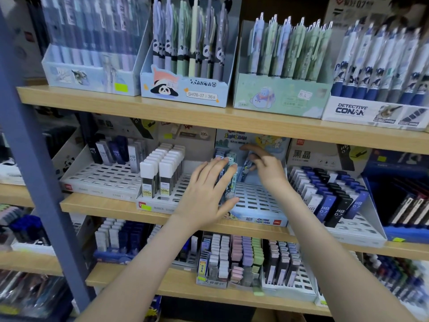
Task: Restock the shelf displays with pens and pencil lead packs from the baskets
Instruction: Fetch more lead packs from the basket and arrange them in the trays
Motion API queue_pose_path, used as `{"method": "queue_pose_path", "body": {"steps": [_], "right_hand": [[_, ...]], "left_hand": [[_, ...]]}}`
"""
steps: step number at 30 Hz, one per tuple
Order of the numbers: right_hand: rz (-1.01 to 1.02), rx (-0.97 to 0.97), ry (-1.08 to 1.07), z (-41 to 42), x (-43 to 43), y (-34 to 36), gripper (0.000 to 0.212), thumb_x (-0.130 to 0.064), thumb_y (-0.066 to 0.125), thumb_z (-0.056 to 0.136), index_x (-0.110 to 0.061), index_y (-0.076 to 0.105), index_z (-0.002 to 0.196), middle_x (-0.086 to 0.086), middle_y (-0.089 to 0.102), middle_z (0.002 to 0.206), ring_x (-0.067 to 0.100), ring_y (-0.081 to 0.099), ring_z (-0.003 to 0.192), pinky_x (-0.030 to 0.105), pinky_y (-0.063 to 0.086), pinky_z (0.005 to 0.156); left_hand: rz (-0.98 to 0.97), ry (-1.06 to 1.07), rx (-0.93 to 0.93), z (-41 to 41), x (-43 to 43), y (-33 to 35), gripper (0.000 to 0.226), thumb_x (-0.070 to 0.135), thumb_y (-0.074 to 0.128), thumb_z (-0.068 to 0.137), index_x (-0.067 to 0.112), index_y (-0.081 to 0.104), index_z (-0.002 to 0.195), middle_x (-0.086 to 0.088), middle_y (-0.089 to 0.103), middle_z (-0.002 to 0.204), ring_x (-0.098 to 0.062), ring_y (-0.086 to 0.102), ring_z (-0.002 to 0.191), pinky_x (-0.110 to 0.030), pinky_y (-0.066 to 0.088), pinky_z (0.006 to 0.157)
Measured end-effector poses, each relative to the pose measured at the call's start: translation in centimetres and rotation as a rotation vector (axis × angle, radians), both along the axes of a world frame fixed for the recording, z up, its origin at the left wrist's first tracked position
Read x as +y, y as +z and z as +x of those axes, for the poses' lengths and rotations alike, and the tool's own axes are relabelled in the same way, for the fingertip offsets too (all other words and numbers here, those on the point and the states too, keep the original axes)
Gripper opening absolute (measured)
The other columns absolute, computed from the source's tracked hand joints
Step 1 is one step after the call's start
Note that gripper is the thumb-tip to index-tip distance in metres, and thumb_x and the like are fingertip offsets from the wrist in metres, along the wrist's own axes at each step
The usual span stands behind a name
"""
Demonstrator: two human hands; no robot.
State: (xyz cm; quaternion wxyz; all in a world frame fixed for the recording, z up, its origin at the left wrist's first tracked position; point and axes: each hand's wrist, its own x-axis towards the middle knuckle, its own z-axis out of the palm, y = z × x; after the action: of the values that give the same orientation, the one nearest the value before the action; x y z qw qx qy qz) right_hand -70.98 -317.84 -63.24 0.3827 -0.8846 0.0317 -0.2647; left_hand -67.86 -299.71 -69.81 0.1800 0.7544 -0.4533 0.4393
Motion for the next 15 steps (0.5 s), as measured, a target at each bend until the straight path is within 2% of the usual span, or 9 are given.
{"method": "queue_pose_path", "body": {"steps": [3,6,8,10,12,15], "right_hand": [[0.049,-0.033,-0.002,0.4,-0.4,0.0,0.038,-0.004,0.037,0.099,-0.036,0.056,0.107,-0.002,0.054,0.112,0.004,0.059,0.064,0.003,0.039,0.059],[0.082,-0.042,-0.003,0.6,-0.6,-0.5,0.041,-0.001,0.039,0.097,-0.032,0.053,0.12,-0.002,0.056,0.104,0.009,0.059,0.068,0.009,0.044,0.064],[0.148,-0.107,-0.014,0.7,-0.6,-0.9,0.041,0.001,0.045,0.095,-0.02,0.047,0.13,-0.008,0.056,0.1,0.009,0.059,0.07,0.02,0.049,0.068],[0.231,-0.179,-0.026,0.9,-0.7,-1.2,0.04,0.004,0.053,0.091,-0.009,0.044,0.128,-0.006,0.055,0.103,0.007,0.059,0.069,0.025,0.052,0.066],[0.272,-0.211,-0.032,1.0,-0.7,-1.4,0.038,0.006,0.055,0.089,-0.005,0.047,0.124,-0.004,0.056,0.105,0.005,0.06,0.067,0.022,0.051,0.063],[0.334,-0.254,-0.019,1.0,-0.9,-1.6,0.036,0.01,0.053,0.088,-0.007,0.051,0.119,0.0,0.057,0.107,0.008,0.06,0.079,0.014,0.051,0.06]], "left_hand": [[0.025,0.005,0.02,0.1,0.1,-0.1,0.06,0.051,0.036,0.095,0.011,0.034,0.141,-0.015,0.039,0.141,-0.03,0.034,0.134,-0.045,0.025,0.11],[0.03,0.008,0.018,0.2,0.1,-0.2,0.062,0.052,0.037,0.094,0.011,0.034,0.142,-0.014,0.036,0.142,-0.03,0.033,0.135,-0.044,0.024,0.111],[0.025,0.009,0.015,0.2,0.0,-0.2,0.062,0.051,0.038,0.094,0.011,0.034,0.141,-0.013,0.035,0.142,-0.03,0.033,0.135,-0.044,0.024,0.111],[0.022,0.006,0.015,0.1,0.0,-0.2,0.062,0.051,0.038,0.094,0.012,0.034,0.141,-0.013,0.035,0.142,-0.03,0.033,0.135,-0.044,0.024,0.11],[0.016,-0.003,0.02,0.1,0.1,-0.2,0.061,0.051,0.037,0.095,0.012,0.034,0.141,-0.012,0.034,0.142,-0.03,0.033,0.135,-0.044,0.025,0.11],[0.012,-0.012,0.028,0.0,0.1,-0.2,0.06,0.051,0.034,0.096,0.012,0.033,0.141,-0.012,0.032,0.143,-0.03,0.033,0.135,-0.045,0.026,0.11]]}}
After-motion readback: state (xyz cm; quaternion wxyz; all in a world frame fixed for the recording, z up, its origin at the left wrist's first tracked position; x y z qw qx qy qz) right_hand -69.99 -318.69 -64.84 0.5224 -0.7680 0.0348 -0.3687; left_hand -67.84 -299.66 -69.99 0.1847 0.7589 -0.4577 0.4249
